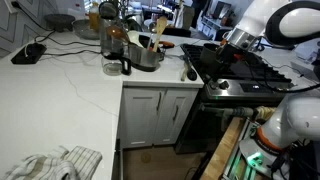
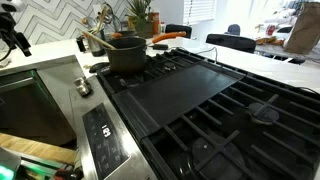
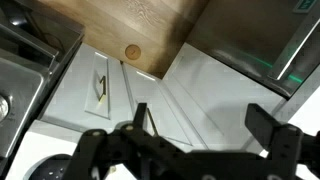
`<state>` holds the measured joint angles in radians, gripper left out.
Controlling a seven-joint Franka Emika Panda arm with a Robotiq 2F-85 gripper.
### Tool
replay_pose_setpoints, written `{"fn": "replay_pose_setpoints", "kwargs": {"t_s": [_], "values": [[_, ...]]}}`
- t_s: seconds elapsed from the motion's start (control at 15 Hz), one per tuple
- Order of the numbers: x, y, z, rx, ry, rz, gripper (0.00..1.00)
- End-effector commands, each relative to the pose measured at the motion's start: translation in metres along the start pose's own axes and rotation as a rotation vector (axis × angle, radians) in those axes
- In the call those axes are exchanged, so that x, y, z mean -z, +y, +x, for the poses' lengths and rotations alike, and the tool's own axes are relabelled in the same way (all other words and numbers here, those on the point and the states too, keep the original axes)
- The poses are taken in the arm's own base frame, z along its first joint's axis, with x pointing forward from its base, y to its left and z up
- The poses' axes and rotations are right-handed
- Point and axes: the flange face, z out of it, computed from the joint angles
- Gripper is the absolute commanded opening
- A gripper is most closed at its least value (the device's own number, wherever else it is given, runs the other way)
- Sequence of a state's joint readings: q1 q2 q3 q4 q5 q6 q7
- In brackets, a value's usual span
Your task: Remove the cooking stick from the pot and put it on the counter
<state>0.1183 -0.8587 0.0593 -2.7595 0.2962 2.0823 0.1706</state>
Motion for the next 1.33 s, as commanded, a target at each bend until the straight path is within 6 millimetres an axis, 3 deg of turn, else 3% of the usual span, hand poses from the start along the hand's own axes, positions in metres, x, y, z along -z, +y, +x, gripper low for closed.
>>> {"fn": "replay_pose_setpoints", "kwargs": {"t_s": [0.0, 0.2, 0.67, 0.87, 1.27], "values": [[-0.006, 0.002, -0.002, -0.003, -0.015, -0.005, 1.0], [-0.015, 0.006, -0.005, -0.009, -0.037, -0.012, 1.0], [-0.014, 0.005, -0.001, -0.052, -0.023, -0.049, 1.0], [0.014, 0.016, 0.028, -0.206, 0.044, -0.139, 1.0], [0.073, 0.053, 0.061, -0.469, 0.173, -0.289, 1.0]]}}
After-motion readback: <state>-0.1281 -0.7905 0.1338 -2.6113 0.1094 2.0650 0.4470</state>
